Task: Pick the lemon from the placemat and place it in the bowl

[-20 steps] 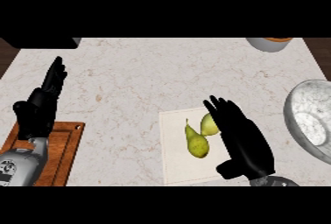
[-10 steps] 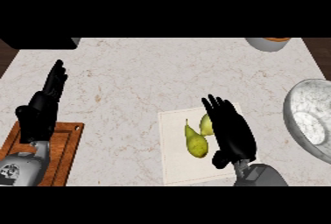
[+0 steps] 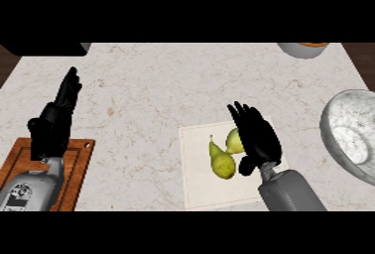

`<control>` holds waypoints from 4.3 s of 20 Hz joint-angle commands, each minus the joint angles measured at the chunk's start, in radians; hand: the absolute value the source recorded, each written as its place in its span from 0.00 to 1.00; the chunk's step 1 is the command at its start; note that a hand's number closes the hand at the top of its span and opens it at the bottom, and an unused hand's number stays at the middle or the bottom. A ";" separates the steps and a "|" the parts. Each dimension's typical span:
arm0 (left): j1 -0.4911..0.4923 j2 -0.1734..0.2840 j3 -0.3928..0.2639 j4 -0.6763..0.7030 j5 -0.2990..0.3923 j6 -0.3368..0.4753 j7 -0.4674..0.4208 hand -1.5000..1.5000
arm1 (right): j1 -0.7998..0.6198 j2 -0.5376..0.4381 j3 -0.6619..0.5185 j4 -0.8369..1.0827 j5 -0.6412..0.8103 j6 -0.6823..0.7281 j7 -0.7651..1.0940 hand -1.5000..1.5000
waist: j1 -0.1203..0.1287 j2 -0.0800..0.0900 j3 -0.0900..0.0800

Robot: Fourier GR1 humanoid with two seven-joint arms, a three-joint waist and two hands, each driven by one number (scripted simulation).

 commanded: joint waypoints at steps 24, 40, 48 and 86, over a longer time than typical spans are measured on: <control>0.052 -0.024 0.103 -0.045 -0.041 -0.064 0.026 0.50 | 0.442 -0.024 0.393 -0.158 0.014 0.086 -0.453 1.00 | -0.052 -0.021 -0.001; 0.032 -0.018 0.122 -0.041 -0.042 -0.062 0.050 0.50 | 1.083 -0.398 0.342 -1.091 -0.235 -0.161 -0.507 1.00 | -0.080 -0.014 0.001; 0.048 -0.020 0.106 -0.061 -0.041 -0.084 0.022 0.50 | 1.171 -0.414 0.100 -1.190 -0.431 -0.251 -0.527 1.00 | -0.028 0.001 0.001; -0.051 -0.065 0.086 -0.016 -0.062 -0.109 0.027 0.50 | -0.189 -0.511 -0.626 0.684 -0.828 -0.026 -0.961 0.00 | 0.032 0.011 0.003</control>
